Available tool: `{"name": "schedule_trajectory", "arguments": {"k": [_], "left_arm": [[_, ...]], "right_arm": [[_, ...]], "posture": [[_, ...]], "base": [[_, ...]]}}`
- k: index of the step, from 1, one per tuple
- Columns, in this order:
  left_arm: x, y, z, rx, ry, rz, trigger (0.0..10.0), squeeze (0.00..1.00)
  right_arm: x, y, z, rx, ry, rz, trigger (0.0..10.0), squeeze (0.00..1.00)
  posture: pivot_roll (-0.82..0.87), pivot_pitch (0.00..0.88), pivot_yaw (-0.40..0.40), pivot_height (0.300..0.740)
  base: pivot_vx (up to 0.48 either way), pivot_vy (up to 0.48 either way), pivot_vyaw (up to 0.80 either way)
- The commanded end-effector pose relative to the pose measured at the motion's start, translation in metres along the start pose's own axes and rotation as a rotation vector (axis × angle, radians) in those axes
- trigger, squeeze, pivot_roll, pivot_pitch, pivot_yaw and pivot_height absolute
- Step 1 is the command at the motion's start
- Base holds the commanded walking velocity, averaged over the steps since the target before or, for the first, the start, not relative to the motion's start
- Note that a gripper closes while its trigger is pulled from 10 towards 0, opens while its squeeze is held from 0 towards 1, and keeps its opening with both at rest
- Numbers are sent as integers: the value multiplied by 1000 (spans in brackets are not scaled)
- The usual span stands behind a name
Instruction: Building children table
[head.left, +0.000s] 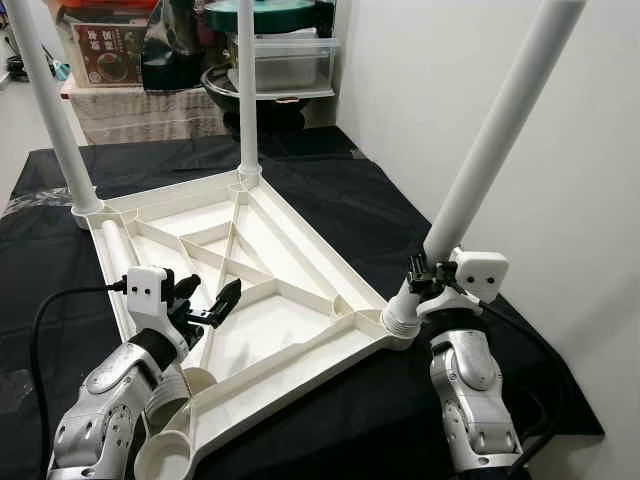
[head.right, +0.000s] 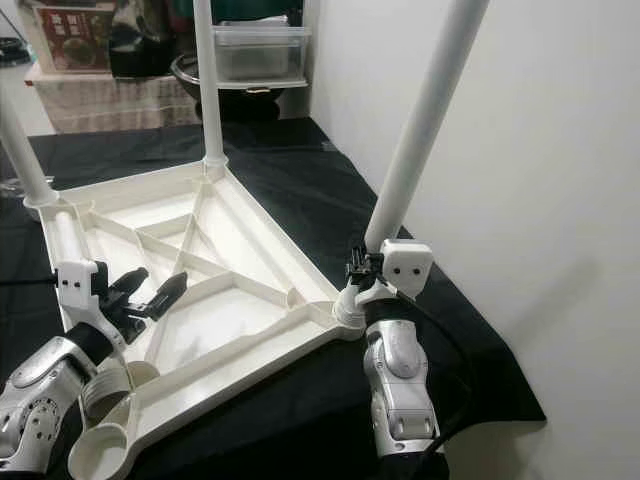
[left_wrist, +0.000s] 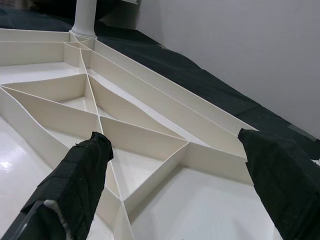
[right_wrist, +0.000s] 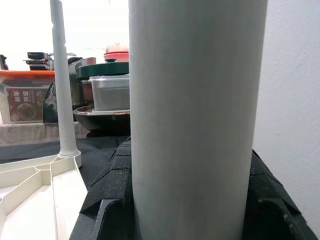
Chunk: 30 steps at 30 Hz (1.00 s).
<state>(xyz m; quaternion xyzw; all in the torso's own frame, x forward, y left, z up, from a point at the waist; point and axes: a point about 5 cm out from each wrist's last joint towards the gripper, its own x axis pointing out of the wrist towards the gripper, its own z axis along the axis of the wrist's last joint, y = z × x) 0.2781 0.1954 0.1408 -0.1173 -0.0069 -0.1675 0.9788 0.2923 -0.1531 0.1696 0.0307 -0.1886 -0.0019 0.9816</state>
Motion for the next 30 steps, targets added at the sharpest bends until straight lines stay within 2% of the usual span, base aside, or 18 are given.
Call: {"name": "schedule_trajectory", "arguments": {"k": [1,2,3,7,8,10,11,12,30], "left_arm": [[0,2,-3,8,12,3,10000,0],[0,2,-3,7,12,2,10000,0],[0,2,-4,7,13,2,10000,0],[0,1,-4,5,14,1,10000,0],[0,1,-4,4,13,0,10000,0],[0,1,-4,4,13,0,10000,0],[0,1,-5,3,14,0,10000,0],[0,1,-5,2,14,0,10000,0],[0,-1,-7,-1,17,1,10000,0]], "right_arm": [[0,0,9,-1,-47,2,10000,118],[0,0,9,1,-51,3,10000,118],[0,0,10,0,-54,3,10000,404],[0,0,12,-4,-61,8,10000,333],[0,1,13,-6,-63,12,10000,267],[0,1,13,-6,-63,12,10000,267],[0,1,13,-6,-65,16,10000,180],[1,2,14,-7,-67,19,10000,20],[1,2,8,-17,-30,27,10000,0]], "posture": [[-18,0,-62,740],[-18,0,-62,740],[-20,0,-63,740],[-22,0,-63,740],[-23,0,-63,740],[-23,0,-63,740],[-23,0,-63,740],[-24,0,-63,740],[-18,0,-73,740]], "base": [[0,0,0],[0,0,0],[0,0,0],[0,0,0],[0,0,0],[0,0,0],[0,0,0],[0,0,0],[0,0,0]]}}
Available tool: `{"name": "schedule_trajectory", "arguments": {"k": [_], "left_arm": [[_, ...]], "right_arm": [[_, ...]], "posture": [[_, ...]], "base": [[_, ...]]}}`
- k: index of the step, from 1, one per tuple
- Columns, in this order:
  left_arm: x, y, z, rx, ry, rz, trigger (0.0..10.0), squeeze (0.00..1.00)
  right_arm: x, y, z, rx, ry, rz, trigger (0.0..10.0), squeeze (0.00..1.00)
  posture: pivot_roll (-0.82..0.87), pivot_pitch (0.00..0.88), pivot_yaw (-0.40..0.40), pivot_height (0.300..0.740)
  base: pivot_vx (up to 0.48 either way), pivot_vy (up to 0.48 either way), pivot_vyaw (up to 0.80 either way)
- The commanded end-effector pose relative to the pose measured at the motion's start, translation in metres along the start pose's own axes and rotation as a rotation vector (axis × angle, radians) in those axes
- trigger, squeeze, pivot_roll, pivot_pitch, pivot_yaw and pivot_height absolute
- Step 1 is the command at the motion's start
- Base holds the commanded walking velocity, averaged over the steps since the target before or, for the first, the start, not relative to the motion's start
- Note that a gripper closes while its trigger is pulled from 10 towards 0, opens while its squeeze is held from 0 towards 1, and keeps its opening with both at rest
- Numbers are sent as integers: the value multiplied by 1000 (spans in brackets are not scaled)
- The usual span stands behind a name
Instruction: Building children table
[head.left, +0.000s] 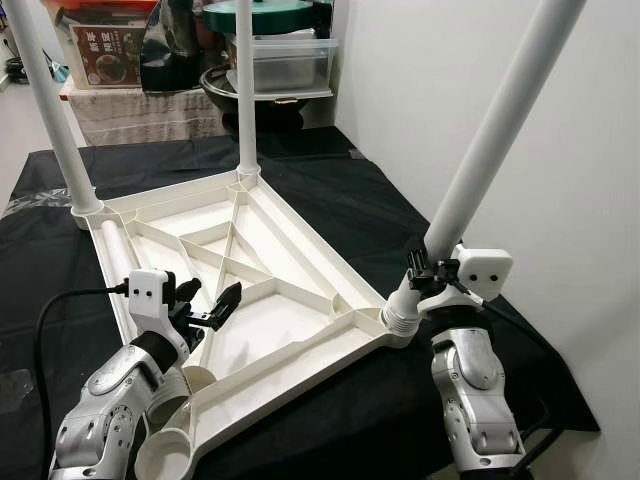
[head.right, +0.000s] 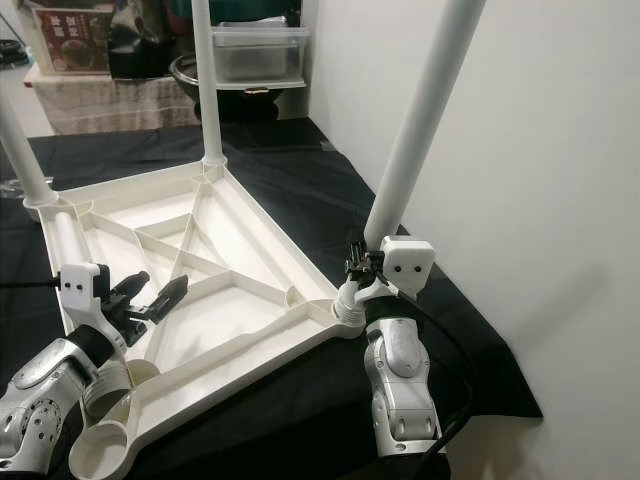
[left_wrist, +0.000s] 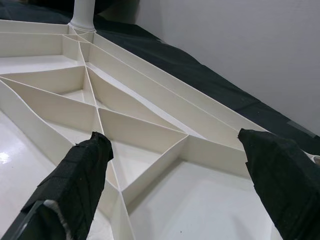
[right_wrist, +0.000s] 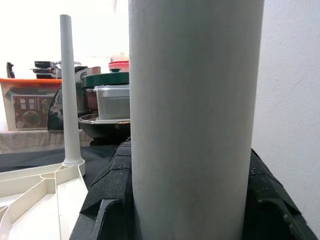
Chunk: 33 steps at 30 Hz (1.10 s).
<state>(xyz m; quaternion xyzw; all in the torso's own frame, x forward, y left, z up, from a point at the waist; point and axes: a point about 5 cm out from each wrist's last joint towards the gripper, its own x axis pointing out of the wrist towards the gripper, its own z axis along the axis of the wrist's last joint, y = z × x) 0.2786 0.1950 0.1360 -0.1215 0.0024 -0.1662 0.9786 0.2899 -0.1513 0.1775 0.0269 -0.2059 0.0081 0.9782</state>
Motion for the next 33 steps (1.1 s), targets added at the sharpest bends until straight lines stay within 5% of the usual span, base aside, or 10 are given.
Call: {"name": "schedule_trajectory", "arguments": {"k": [1,33], "left_arm": [[-1,-1,-3,10,0,-3,10000,0],[-4,0,-1,17,-1,-2,10000,0]], "right_arm": [[0,0,0,-14,5,5,10000,0],[7,-5,-19,-6,63,-26,10000,0]], "posture": [[-18,0,-73,740],[2,0,-80,740]], "base": [[0,0,0],[0,0,0]]}}
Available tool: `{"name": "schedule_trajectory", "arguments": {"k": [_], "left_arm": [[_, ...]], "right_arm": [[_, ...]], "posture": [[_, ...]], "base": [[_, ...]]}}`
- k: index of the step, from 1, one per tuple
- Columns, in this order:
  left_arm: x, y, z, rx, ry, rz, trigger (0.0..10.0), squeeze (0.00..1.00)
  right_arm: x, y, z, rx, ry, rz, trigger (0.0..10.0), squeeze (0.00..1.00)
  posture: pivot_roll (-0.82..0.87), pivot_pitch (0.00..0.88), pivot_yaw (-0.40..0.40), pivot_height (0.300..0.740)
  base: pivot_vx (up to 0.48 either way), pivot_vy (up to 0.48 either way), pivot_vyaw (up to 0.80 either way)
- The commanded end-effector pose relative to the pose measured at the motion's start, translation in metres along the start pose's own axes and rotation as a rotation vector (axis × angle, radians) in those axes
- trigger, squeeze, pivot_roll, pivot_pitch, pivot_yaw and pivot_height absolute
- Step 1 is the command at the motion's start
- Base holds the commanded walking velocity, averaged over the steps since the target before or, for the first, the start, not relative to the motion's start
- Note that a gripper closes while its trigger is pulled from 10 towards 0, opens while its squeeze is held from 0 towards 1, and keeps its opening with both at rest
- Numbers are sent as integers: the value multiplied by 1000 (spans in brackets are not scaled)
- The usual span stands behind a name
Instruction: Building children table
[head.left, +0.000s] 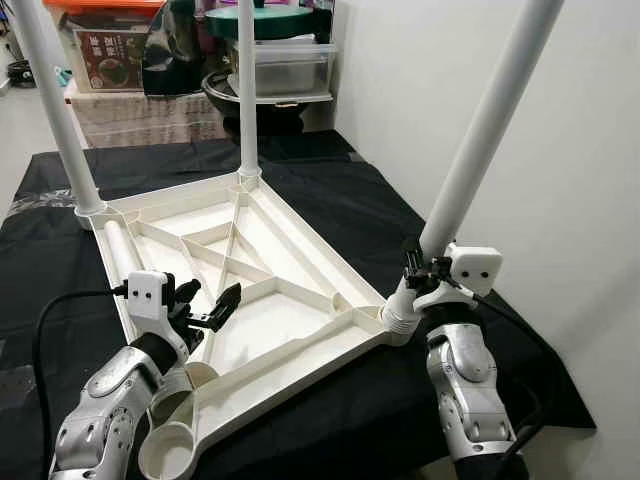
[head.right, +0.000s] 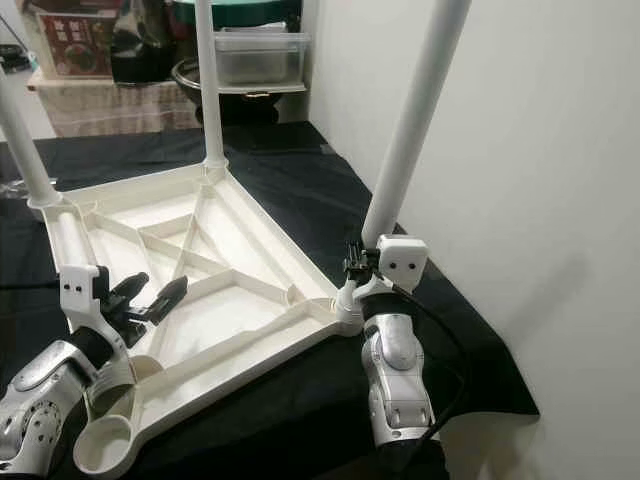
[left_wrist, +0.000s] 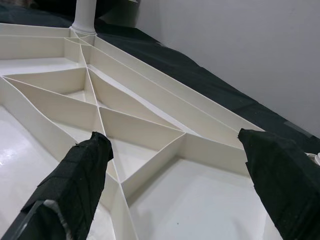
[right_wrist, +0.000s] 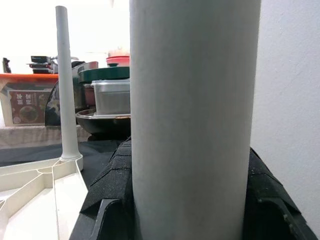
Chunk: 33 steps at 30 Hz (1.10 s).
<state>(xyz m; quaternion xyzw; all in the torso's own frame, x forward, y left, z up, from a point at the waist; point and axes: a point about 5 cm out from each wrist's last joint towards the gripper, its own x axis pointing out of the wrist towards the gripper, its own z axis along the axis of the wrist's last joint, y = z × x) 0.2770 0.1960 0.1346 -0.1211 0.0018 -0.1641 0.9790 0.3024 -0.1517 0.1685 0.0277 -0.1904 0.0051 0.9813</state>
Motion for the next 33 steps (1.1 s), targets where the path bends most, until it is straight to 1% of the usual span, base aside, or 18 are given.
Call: {"name": "schedule_trajectory", "arguments": {"k": [1,13,18,26,33], "left_arm": [[-3,0,0,17,2,-6,10000,0],[-3,0,0,19,6,-8,10000,0],[-2,0,0,19,6,-10,10000,0],[-3,0,0,20,8,-10,10000,0],[-2,-1,-1,17,9,-13,10000,0]], "right_arm": [[1,-5,-5,-5,24,-25,10000,0],[2,-5,-3,-4,7,-40,10000,0],[2,-4,-6,-8,16,-35,10000,0],[0,-3,-13,13,88,-15,10000,0],[1,-1,-12,23,100,9,10000,0]], "posture": [[2,0,-80,740],[3,0,-77,740],[4,0,-78,740],[5,0,-78,740],[-7,0,-73,740]], "base": [[0,0,0],[0,0,0],[0,0,0],[0,0,0],[0,0,0]]}}
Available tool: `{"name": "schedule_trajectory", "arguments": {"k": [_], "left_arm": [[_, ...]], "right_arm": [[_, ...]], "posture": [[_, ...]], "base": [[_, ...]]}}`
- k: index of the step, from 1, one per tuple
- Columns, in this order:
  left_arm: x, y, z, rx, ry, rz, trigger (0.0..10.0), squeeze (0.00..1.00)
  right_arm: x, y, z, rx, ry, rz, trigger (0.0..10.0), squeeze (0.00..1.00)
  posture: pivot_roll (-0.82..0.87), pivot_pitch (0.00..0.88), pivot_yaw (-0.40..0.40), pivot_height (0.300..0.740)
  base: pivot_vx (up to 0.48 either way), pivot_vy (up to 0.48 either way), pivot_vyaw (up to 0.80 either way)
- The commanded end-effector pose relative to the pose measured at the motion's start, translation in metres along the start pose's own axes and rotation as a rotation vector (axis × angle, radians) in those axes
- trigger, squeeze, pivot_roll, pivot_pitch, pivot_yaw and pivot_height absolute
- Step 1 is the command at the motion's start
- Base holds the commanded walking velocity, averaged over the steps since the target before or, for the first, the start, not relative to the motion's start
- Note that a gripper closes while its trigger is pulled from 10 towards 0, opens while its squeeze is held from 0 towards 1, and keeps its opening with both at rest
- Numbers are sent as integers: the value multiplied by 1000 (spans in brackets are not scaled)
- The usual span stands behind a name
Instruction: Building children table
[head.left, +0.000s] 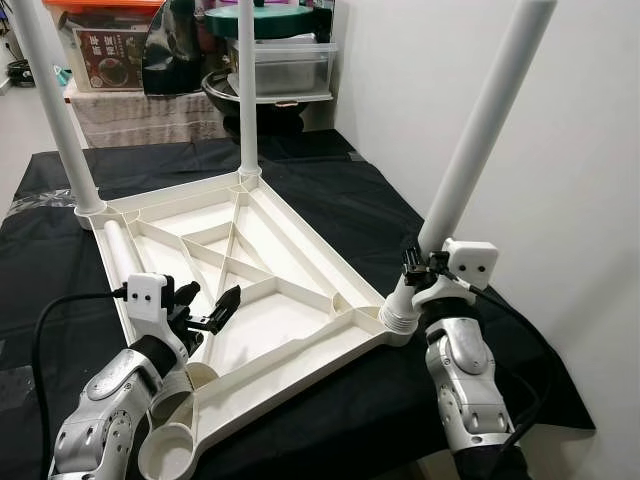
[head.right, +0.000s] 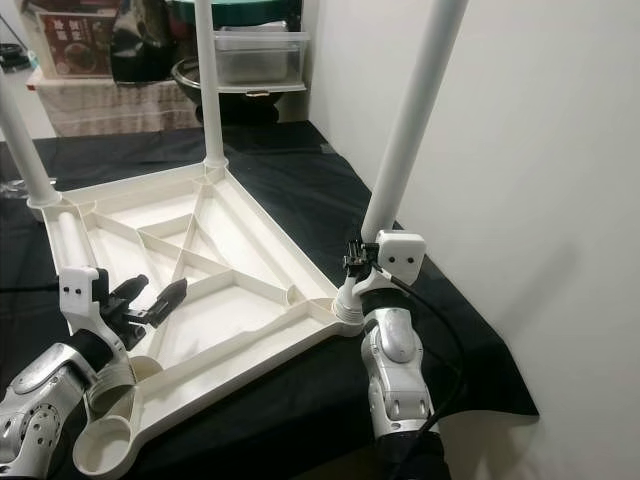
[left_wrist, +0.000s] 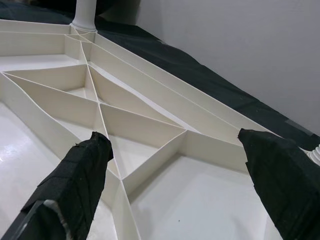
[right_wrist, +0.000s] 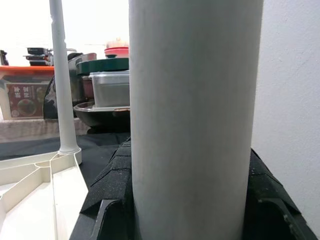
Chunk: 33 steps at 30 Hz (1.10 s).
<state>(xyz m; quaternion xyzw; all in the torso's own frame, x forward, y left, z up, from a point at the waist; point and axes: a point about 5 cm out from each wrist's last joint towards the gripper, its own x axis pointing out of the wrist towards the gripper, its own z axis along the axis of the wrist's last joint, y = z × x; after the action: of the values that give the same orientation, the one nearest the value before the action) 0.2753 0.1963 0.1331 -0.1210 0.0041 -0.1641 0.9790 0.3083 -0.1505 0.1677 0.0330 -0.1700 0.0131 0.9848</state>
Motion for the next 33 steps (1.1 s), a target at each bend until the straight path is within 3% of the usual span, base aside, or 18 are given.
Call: {"name": "schedule_trajectory", "arguments": {"k": [1,33], "left_arm": [[0,-1,1,18,5,-14,10000,0],[1,-2,0,15,10,-23,10000,0]], "right_arm": [[-4,-2,-9,10,58,-4,10000,0],[-10,0,2,25,46,43,10000,0]], "posture": [[-7,0,-73,740],[-21,0,-63,740]], "base": [[0,0,0],[0,0,0]]}}
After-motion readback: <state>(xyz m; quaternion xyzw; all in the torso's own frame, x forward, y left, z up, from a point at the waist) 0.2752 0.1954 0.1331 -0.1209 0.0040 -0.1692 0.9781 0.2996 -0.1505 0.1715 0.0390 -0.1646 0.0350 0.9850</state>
